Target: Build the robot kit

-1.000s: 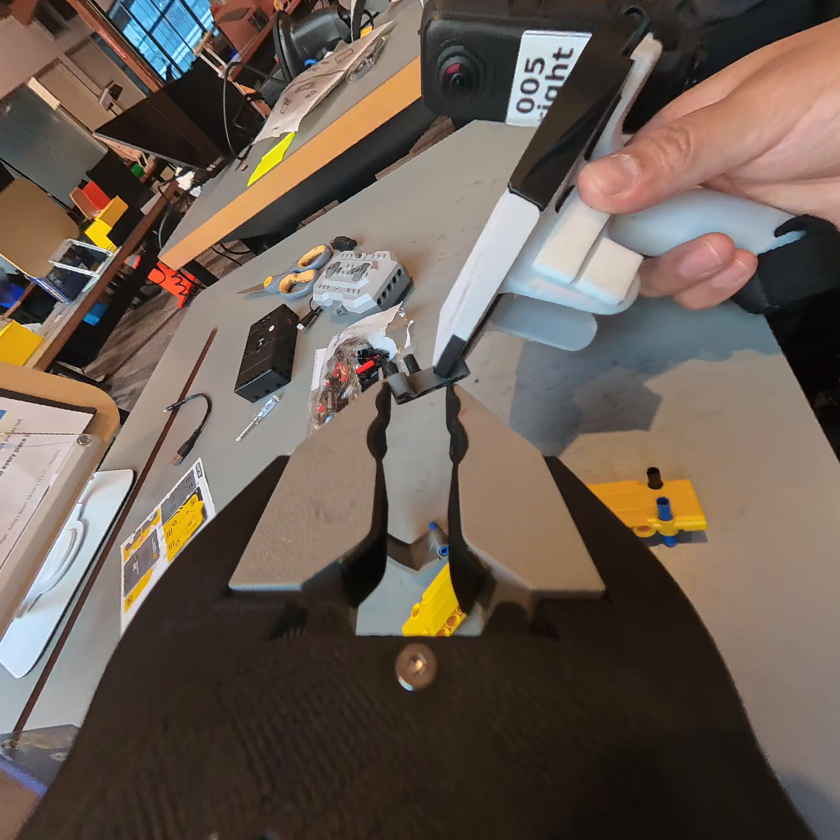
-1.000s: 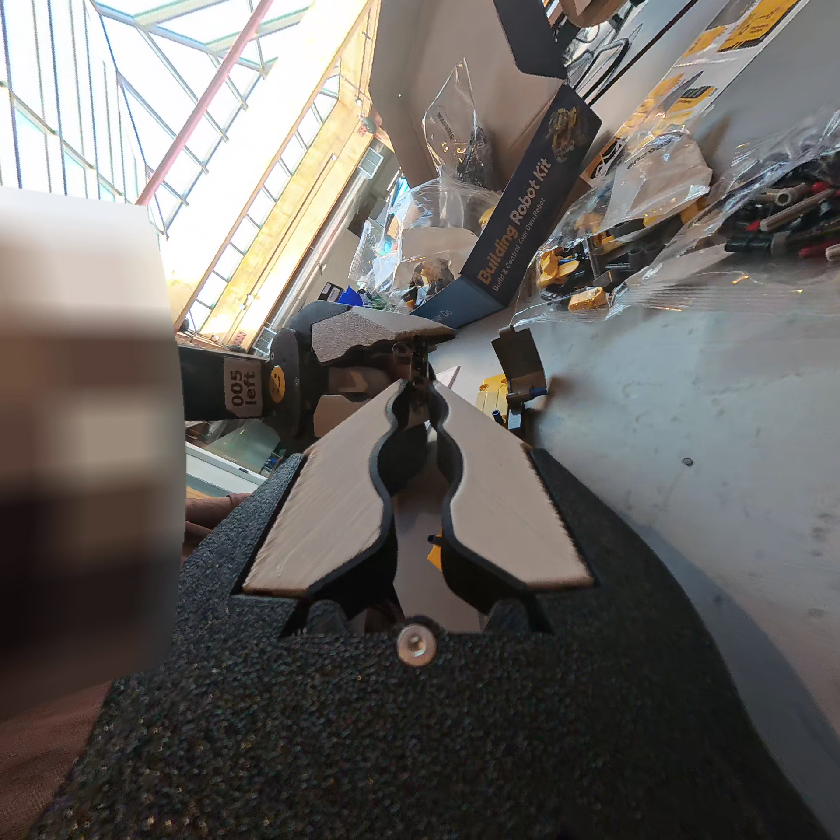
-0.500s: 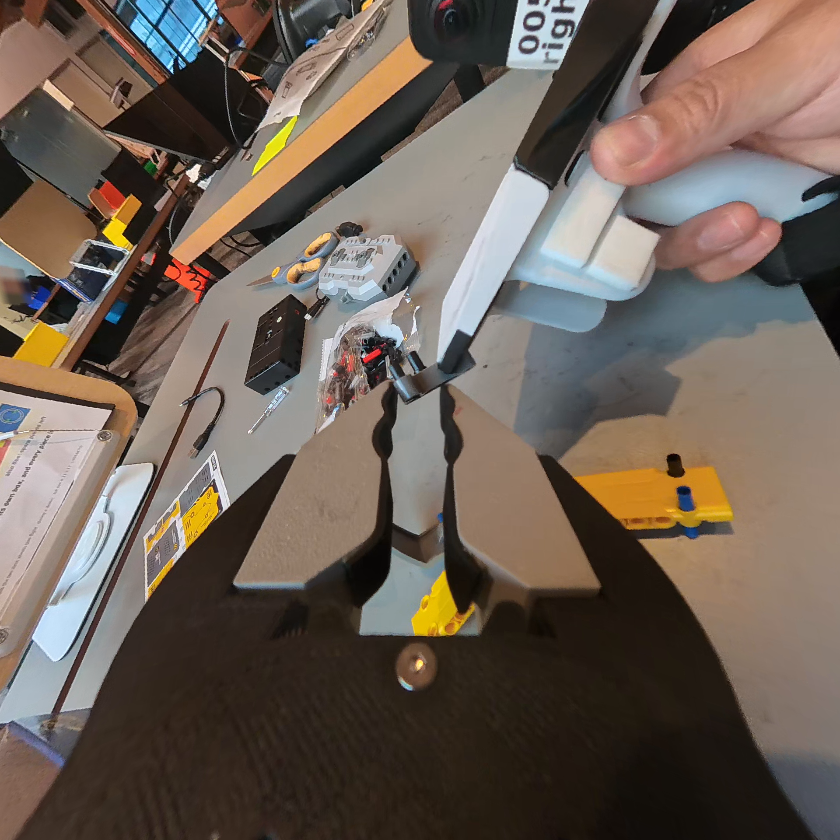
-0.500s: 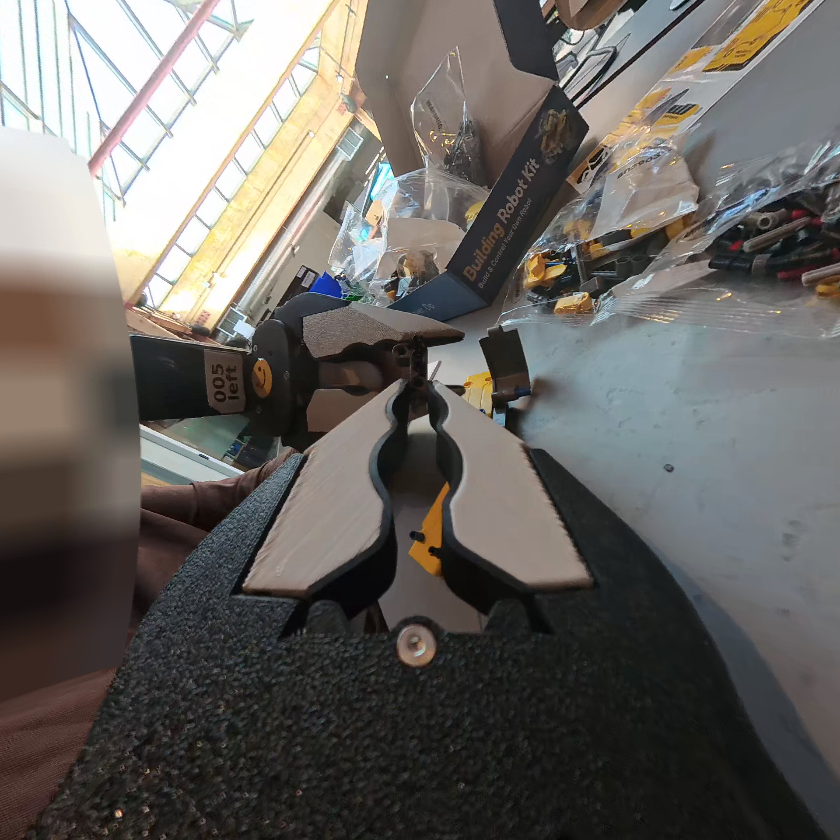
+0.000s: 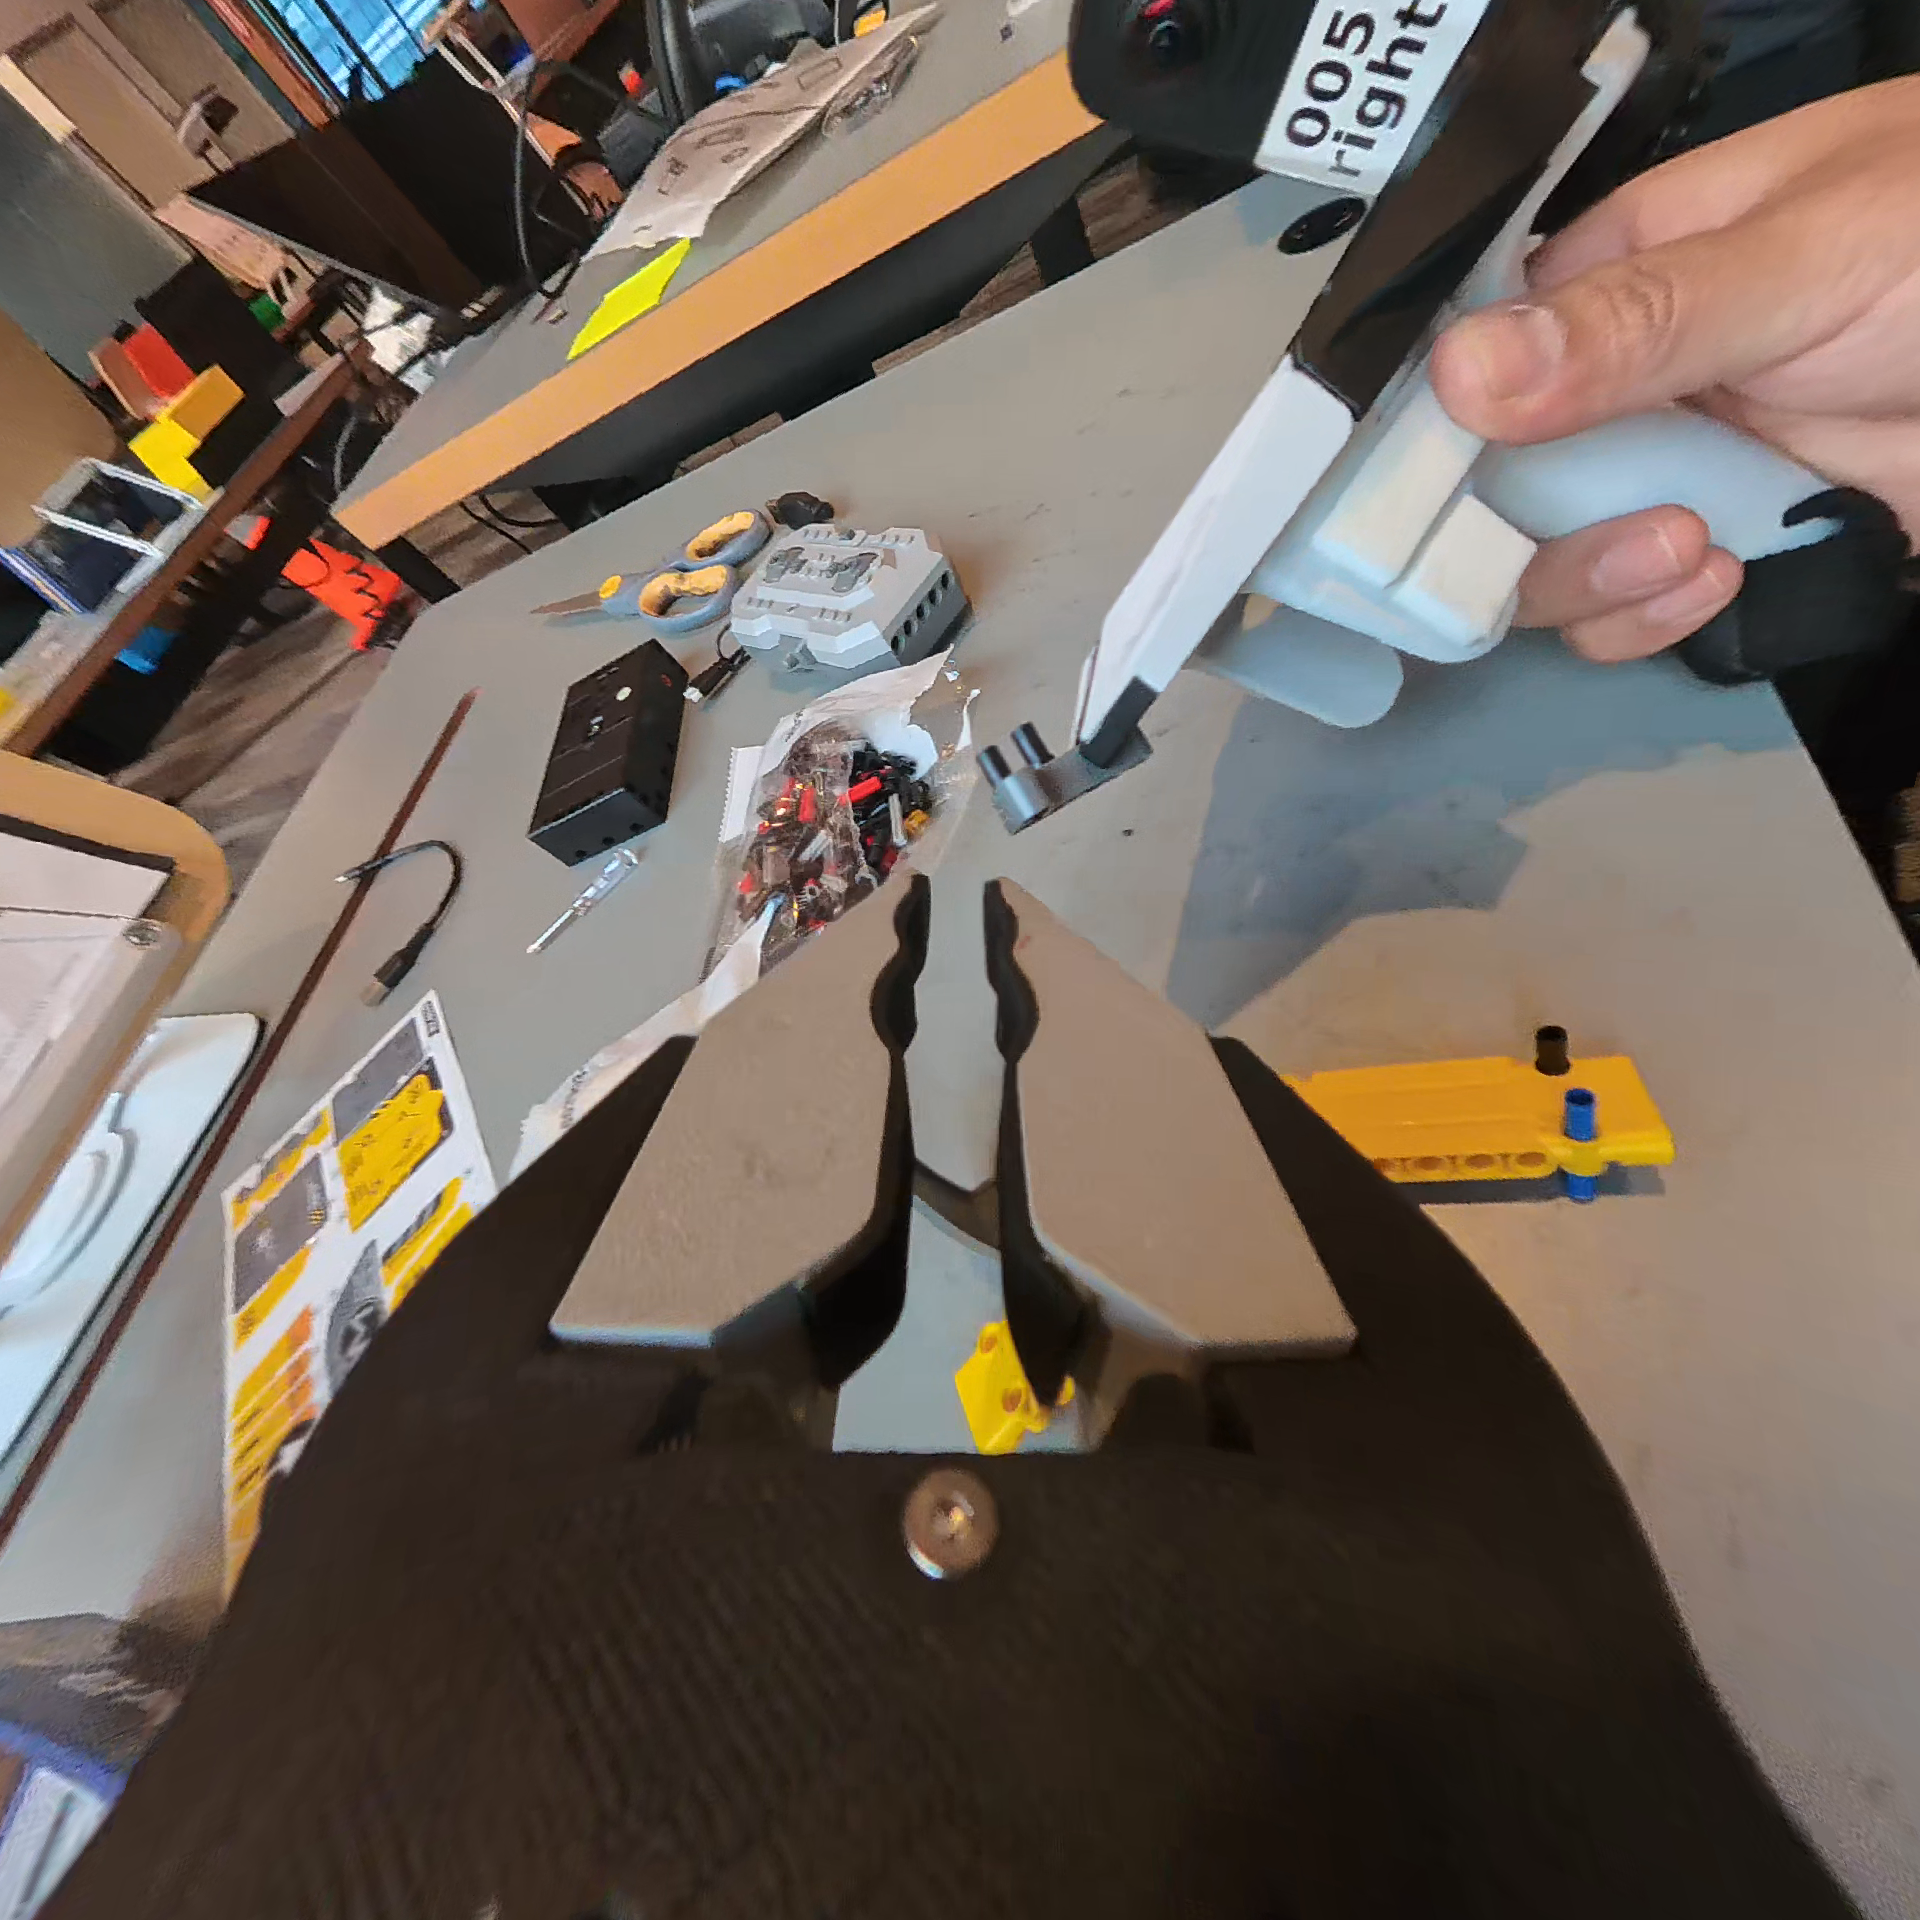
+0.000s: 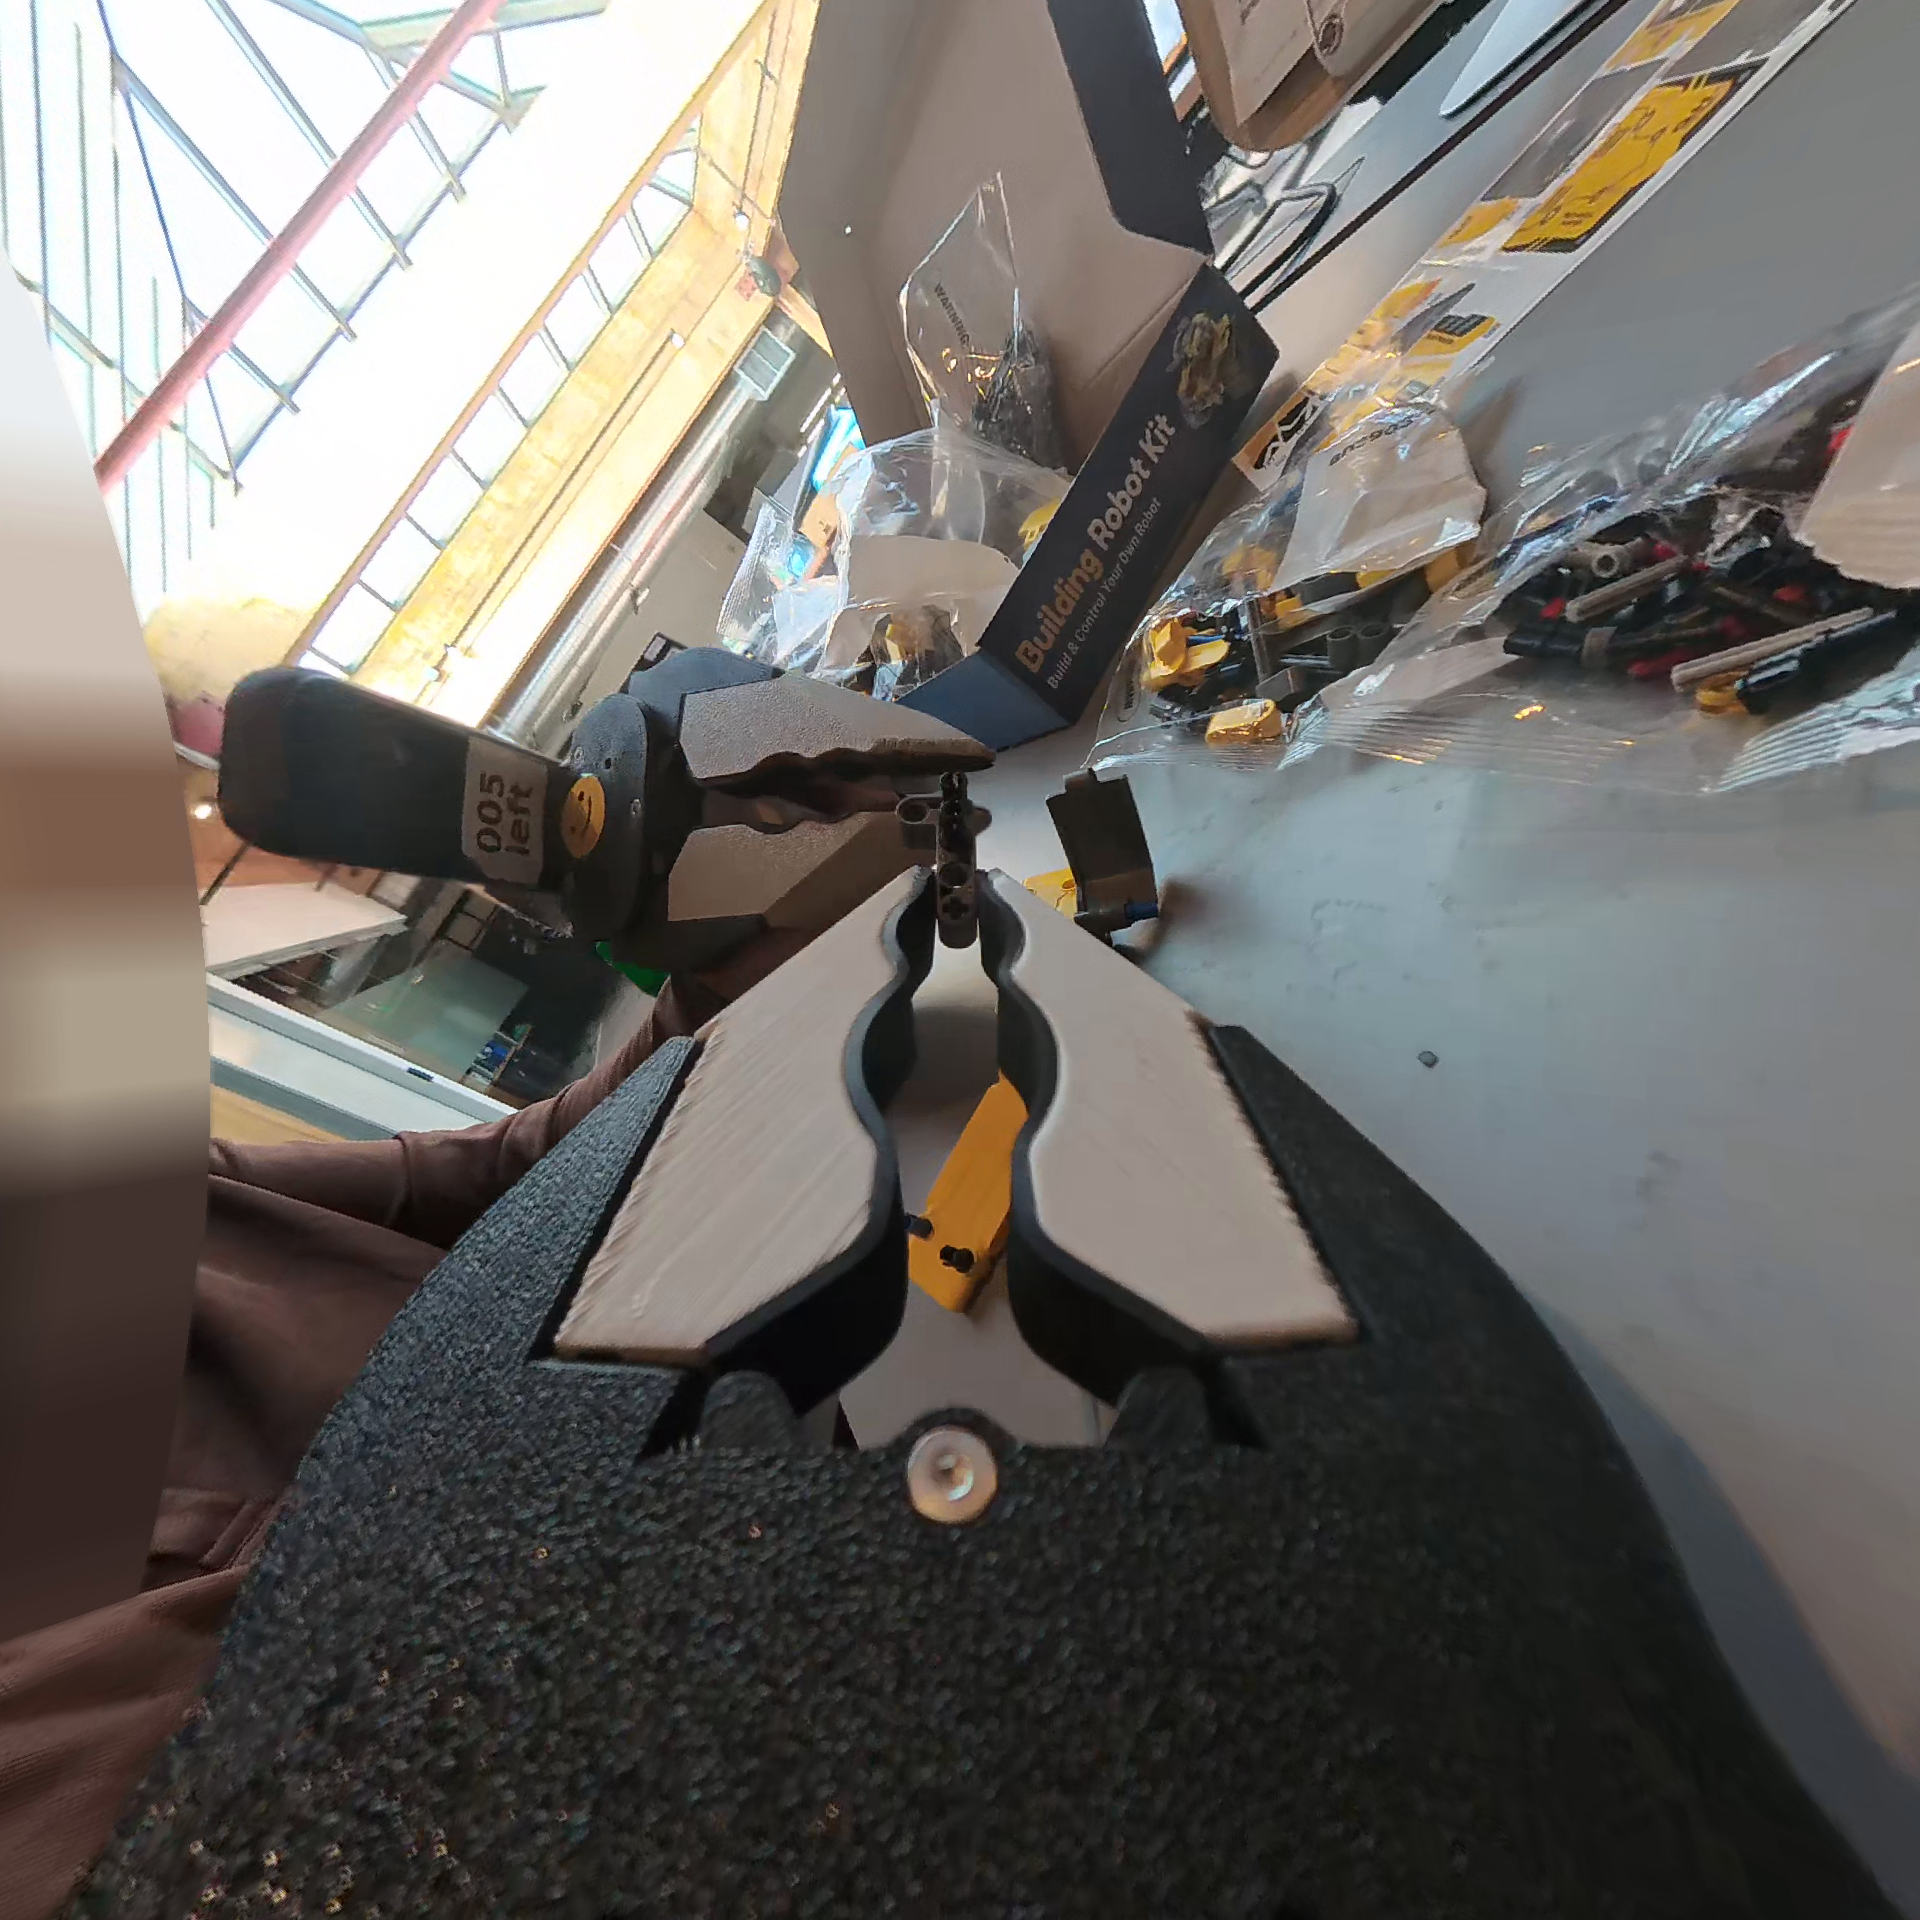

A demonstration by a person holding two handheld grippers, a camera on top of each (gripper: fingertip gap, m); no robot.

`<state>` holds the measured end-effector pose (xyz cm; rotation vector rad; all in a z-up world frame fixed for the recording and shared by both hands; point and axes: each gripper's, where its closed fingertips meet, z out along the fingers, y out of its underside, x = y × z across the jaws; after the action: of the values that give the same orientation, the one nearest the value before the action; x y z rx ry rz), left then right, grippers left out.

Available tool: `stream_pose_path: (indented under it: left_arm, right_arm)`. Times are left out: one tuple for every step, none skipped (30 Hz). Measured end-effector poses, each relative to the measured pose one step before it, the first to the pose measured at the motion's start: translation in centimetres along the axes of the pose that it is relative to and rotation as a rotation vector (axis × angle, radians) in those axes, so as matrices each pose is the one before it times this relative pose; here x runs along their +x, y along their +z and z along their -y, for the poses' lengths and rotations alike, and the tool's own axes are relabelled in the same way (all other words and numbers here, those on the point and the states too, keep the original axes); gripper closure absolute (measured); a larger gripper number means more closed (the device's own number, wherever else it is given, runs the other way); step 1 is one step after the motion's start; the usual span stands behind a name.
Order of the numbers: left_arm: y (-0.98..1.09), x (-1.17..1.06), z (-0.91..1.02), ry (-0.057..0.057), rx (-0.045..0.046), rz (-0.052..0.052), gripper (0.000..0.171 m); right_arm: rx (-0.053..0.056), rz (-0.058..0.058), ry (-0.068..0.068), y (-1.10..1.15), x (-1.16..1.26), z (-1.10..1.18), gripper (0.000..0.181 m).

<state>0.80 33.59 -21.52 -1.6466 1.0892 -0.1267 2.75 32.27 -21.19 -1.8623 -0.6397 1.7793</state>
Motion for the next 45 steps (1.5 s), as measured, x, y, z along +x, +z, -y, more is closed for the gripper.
stream_pose_path:
  left_arm:
    - [0.036, 0.051, -0.057, -0.014, 0.00076, -0.0115, 0.162]
    - [0.063, 0.149, -0.041, -0.0162, 0.00099, -0.0165, 0.16]
    - [0.077, 0.211, -0.03, -0.0167, 0.00051, -0.0183, 0.159]
    - [0.058, 0.249, 0.048, -0.0115, 0.00526, -0.0182, 0.158]
    - [0.027, 0.231, 0.09, -0.0066, 0.00732, -0.0156, 0.158]
    - [0.008, 0.174, 0.077, -0.0026, 0.00589, -0.0094, 0.158]
    - [0.004, 0.206, 0.071, -0.001, 0.0041, -0.0119, 0.159]
    - [-0.001, 0.204, 0.081, -0.0006, 0.00386, -0.0112, 0.161]
    - [-0.011, 0.175, 0.106, 0.0004, 0.00597, -0.0083, 0.162]
    - [0.005, 0.122, 0.09, 0.0009, 0.00468, -0.0044, 0.163]
    - [0.023, 0.013, -0.025, 0.0018, -0.00144, 0.0009, 0.163]
    - [0.018, 0.004, -0.047, 0.0003, -0.0019, -0.0005, 0.163]
    - [-0.003, 0.018, -0.026, -0.0033, 0.00022, -0.0026, 0.162]
    - [0.0, -0.012, -0.001, -0.0058, 0.00193, -0.0025, 0.162]
    - [-0.008, 0.02, 0.016, -0.0083, 0.00217, -0.0049, 0.161]
    - [0.007, 0.023, 0.016, -0.0111, 0.00014, -0.0057, 0.16]
    - [0.024, 0.058, 0.0, -0.0111, -0.00029, -0.0079, 0.157]
    - [0.036, 0.107, -0.001, -0.01, -0.00124, -0.0091, 0.154]
    - [0.032, 0.055, 0.0, -0.0066, -0.00214, -0.0043, 0.151]
    - [0.013, -0.012, 0.011, -0.0002, -0.00156, 0.0032, 0.151]
    - [-0.027, -0.112, 0.018, 0.0058, -0.00153, 0.0106, 0.154]
    - [-0.057, -0.093, -0.073, 0.0112, -0.00659, 0.0086, 0.157]
    - [-0.044, -0.045, -0.076, 0.0057, -0.00646, 0.0032, 0.159]
    - [-0.038, 0.032, -0.009, -0.0042, -0.00174, -0.0042, 0.159]
    - [-0.009, 0.028, -0.03, -0.0067, -0.00244, -0.0063, 0.159]
    - [-0.03, 0.03, -0.014, -0.003, -0.00114, -0.0081, 0.159]
    - [-0.071, 0.039, 0.004, -0.0016, -0.0002, -0.0083, 0.159]
    - [-0.091, -0.011, -0.018, -0.002, -0.00112, -0.0052, 0.16]
    - [-0.107, -0.198, -0.155, 0.002, -0.00691, 0.0063, 0.167]
    - [-0.038, -0.046, -0.176, -0.0005, -0.00417, -0.0063, 0.171]
    - [0.028, 0.11, -0.217, -0.018, -0.00698, -0.0208, 0.171]
    - [0.079, 0.048, -0.135, -0.0264, -0.00364, -0.0159, 0.171]
    - [0.069, 0.076, 0.006, -0.0149, 0.00558, -0.011, 0.171]
    - [0.071, 0.02, -0.042, -0.0028, 0.00166, -0.0013, 0.171]
    - [0.083, -0.04, -0.141, 0.0036, -0.00795, 0.0048, 0.171]
    - [0.076, -0.165, -0.165, 0.0055, -0.01215, 0.0152, 0.171]
    - [0.021, -0.264, -0.13, 0.0081, -0.0127, 0.02, 0.171]
    - [-0.07, -0.194, -0.042, 0.0092, -0.00768, 0.0127, 0.171]
    - [-0.19, -0.223, 0.148, 0.0045, 0.00397, 0.0113, 0.171]
    - [-0.286, -0.287, 0.273, -0.0035, 0.01257, 0.0105, 0.171]
    - [-0.328, -0.439, 0.239, -0.0097, 0.01003, 0.0127, 0.169]
    - [-0.351, -0.667, 0.167, -0.0165, 0.00587, 0.0183, 0.164]
    - [-0.327, -0.698, 0.068, -0.0221, 0.00371, 0.0135, 0.16]
    - [-0.279, -0.586, -0.054, -0.0297, -0.00034, 0.0017, 0.155]
    - [-0.234, -0.51, -0.092, -0.035, -0.0015, -0.0024, 0.152]
  right_arm:
    - [-0.0039, -0.0003, 0.0021, 0.035, 0.038, -0.071, 0.174]
    - [-0.0068, -0.0003, 0.0034, 0.065, 0.04, -0.109, 0.174]
    - [-0.0076, -0.0002, 0.0044, 0.08, 0.047, -0.132, 0.174]
    - [-0.0063, 0.0012, 0.0051, 0.07, 0.025, -0.126, 0.174]
    - [-0.0039, 0.0036, 0.0052, 0.066, -0.03, -0.088, 0.174]
    - [-0.0043, 0.0039, 0.0053, 0.053, -0.033, -0.092, 0.174]
    - [-0.0032, 0.0009, 0.0039, 0.03, 0.012, -0.072, 0.174]
    - [-0.0005, -0.0012, 0.0014, 0.027, 0.015, -0.026, 0.174]
    - [-0.0019, -0.0004, 0.0011, 0.028, 0.006, -0.045, 0.174]
    - [-0.004, 0.0006, 0.0022, 0.033, -0.008, -0.08, 0.174]
    - [-0.0011, -0.0006, 0.002, 0.014, 0.005, -0.049, 0.174]
    - [0.0003, -0.0022, 0.0009, 0.004, 0.022, -0.032, 0.174]
    - [-0.0022, -0.0007, 0.0011, 0.016, 0.011, -0.049, 0.174]
    - [0.0002, -0.0004, 0.0006, 0.012, 0.021, 0.013, 0.174]
    - [0.003, -0.0012, -0.0002, 0.011, 0.025, 0.049, 0.174]
    - [0.0022, -0.0013, -0.0002, 0.045, 0.018, 0.032, 0.174]
    - [0.0023, -0.0021, 0.0003, 0.046, 0.032, 0.042, 0.174]
    - [0.0015, -0.0026, 0.0008, 0.052, 0.045, 0.01, 0.174]
    - [-0.001, -0.0029, 0.0003, 0.053, 0.03, -0.019, 0.174]
    - [-0.0024, -0.0021, -0.0018, 0.052, 0.0, -0.064, 0.174]
    - [-0.0045, -0.0002, -0.0036, 0.066, -0.051, -0.09, 0.174]
    - [-0.0035, 0.0002, -0.0057, 0.051, -0.096, -0.098, 0.174]
    - [-0.0005, -0.0009, -0.0063, 0.041, -0.082, -0.051, 0.174]
    - [-0.0013, -0.0006, -0.0046, 0.038, -0.056, -0.056, 0.174]
    - [-0.0011, -0.0015, -0.0025, 0.02, -0.032, -0.036, 0.174]
    - [-0.0015, -0.0004, -0.0017, -0.002, -0.011, -0.023, 0.174]
    - [-0.003, 0.0006, -0.0017, 0.017, -0.034, -0.036, 0.174]
    - [-0.0019, -0.0008, -0.004, -0.018, -0.014, 0.003, 0.174]
    - [-0.002, -0.0025, -0.0077, -0.063, -0.001, 0.031, 0.174]
    - [-0.0049, -0.004, -0.0096, -0.086, 0.012, 0.011, 0.174]
    - [-0.0049, -0.0084, -0.009, -0.076, 0.077, -0.009, 0.174]
    - [-0.0018, -0.0056, -0.0057, -0.047, 0.057, -0.025, 0.174]
    - [-0.0012, 0.0008, -0.0002, 0.004, -0.009, -0.044, 0.174]
    - [-0.0024, 0.0023, 0.0031, 0.039, -0.012, -0.068, 0.174]
    - [-0.0016, -0.0003, 0.0014, 0.052, 0.026, -0.036, 0.174]
    - [-0.001, -0.0001, -0.001, 0.05, -0.005, 0.012, 0.174]
    - [0.0026, -0.0018, -0.0033, 0.01, 0.002, 0.089, 0.174]
    - [0.0109, -0.0031, -0.0053, -0.075, 0.014, 0.221, 0.174]
    - [0.0141, -0.0003, -0.0021, -0.174, 0.001, 0.318, 0.174]
    - [0.0143, -0.002, 0.0024, -0.266, 0.077, 0.346, 0.174]
    - [0.0199, -0.0053, 0.0037, -0.372, 0.17, 0.412, 0.174]
    - [0.0219, -0.0039, 0.0064, -0.389, 0.188, 0.419, 0.174]
    - [0.0158, 0.001, 0.0114, -0.331, 0.152, 0.31, 0.174]
    - [0.0102, 0.0031, 0.0134, -0.248, 0.116, 0.184, 0.174]
    - [0.0082, 0.0004, 0.0112, -0.137, 0.129, 0.091, 0.174]
